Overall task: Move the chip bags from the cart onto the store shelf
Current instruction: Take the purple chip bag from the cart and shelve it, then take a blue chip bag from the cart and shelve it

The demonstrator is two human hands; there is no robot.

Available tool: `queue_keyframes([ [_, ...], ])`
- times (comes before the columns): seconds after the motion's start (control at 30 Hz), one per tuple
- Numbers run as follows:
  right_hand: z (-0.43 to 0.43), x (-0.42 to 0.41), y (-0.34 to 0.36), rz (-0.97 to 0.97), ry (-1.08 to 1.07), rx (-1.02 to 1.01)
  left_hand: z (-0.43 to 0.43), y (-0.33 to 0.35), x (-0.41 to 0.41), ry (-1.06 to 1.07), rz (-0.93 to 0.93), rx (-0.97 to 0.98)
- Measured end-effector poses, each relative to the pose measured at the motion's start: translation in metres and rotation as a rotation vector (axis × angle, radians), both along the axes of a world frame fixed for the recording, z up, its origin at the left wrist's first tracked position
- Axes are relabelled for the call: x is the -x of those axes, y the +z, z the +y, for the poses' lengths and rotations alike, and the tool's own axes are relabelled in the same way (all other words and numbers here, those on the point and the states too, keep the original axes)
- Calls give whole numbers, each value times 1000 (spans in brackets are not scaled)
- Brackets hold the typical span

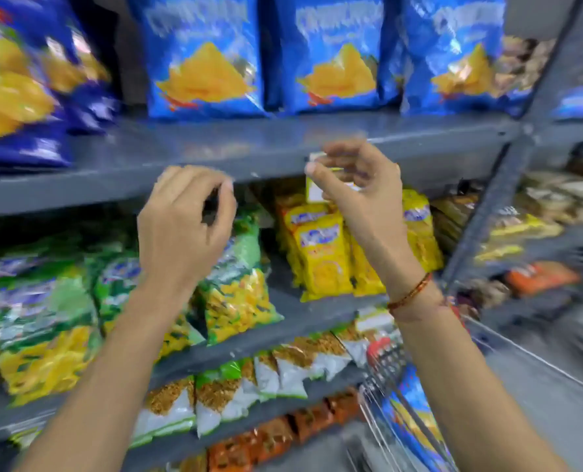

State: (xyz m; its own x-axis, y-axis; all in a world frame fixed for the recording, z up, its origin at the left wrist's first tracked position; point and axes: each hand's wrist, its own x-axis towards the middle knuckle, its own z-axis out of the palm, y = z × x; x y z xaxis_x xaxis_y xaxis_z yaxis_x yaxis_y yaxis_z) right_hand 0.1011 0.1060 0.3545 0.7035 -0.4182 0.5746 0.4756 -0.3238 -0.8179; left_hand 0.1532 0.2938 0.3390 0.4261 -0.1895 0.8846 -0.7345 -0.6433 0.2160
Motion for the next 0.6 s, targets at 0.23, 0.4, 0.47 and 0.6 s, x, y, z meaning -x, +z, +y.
queue_keyframes([
  [0.23, -110, 89, -120, 316, -330, -141, -149, -107, 39, -470, 369, -249],
  [0.4, -165, 141, -222, 575, -478, -270, -225, -213, 65, -663, 745, -553],
  [0.47, -182, 156, -261, 690, -520, -297, -249, -249, 73, -701, 846, -643],
  [0.6, -211, 175, -339, 908, -575, -375, -296, -306, 80, -690, 1008, -778],
])
